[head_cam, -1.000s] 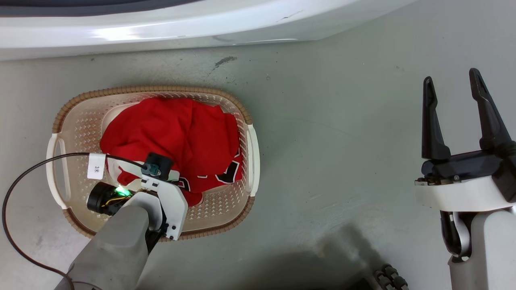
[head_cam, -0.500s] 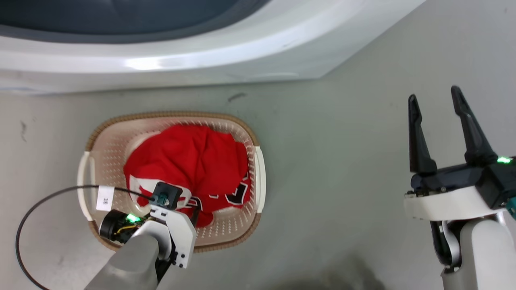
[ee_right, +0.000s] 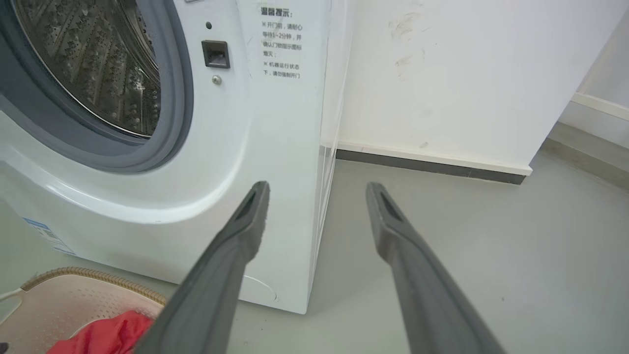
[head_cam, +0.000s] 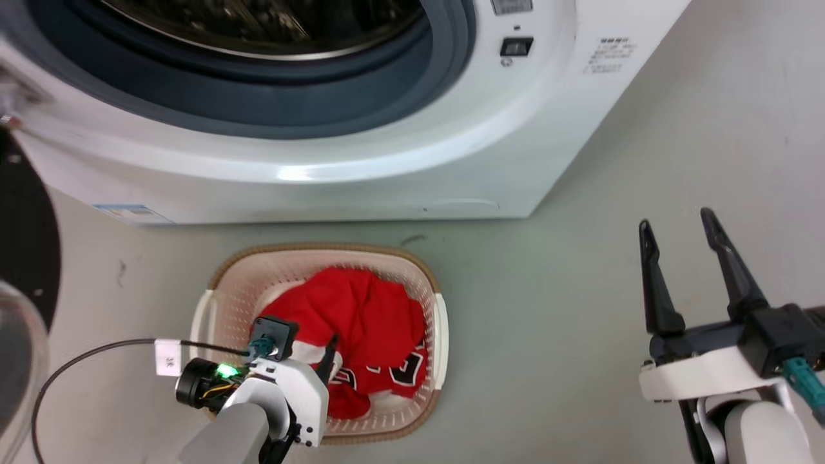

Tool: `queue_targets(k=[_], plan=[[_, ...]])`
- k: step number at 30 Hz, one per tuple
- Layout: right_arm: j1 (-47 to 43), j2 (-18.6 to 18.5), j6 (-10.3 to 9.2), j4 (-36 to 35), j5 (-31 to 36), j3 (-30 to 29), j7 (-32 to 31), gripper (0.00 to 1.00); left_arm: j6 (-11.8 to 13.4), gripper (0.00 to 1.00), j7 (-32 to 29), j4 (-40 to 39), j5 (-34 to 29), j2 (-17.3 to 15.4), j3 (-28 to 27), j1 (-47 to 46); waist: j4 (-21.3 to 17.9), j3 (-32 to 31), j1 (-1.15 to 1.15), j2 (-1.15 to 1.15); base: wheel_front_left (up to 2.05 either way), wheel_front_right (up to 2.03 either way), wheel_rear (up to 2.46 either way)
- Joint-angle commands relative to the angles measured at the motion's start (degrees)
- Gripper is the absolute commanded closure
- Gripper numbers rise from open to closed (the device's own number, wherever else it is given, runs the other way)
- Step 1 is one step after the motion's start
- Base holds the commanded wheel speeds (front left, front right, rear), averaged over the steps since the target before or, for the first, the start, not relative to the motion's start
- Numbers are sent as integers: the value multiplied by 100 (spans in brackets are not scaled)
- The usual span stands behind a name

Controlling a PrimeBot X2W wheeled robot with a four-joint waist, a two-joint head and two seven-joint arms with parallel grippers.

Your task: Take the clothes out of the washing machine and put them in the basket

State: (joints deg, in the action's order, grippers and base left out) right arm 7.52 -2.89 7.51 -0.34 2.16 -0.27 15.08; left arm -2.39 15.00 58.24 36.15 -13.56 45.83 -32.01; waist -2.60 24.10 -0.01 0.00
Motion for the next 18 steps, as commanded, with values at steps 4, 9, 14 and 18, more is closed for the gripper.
queue_targets(k=[4, 9, 14, 18], plan=[[-210, 3, -4, 48, 15, 14, 13, 0, 337, 0, 19, -849, -315, -147, -531, 460, 193, -516, 1, 0, 0, 0, 0], [-403, 2, -4, 78, 29, 34, 13, 0, 624, 0, 21, -1857, -752, -202, -1226, 1011, 260, -858, 1, 0, 0, 0, 0], [-564, 3, -4, 84, 37, 12, 13, 0, 841, 0, 20, -2914, -1241, -137, -2008, 1527, 333, -1095, 1, 0, 0, 0, 0], [-646, 3, -4, 72, 30, -5, 12, 0, 907, 0, 20, -3717, -1663, -4, -2622, 1887, 381, -1235, 1, 0, 0, 0, 0]])
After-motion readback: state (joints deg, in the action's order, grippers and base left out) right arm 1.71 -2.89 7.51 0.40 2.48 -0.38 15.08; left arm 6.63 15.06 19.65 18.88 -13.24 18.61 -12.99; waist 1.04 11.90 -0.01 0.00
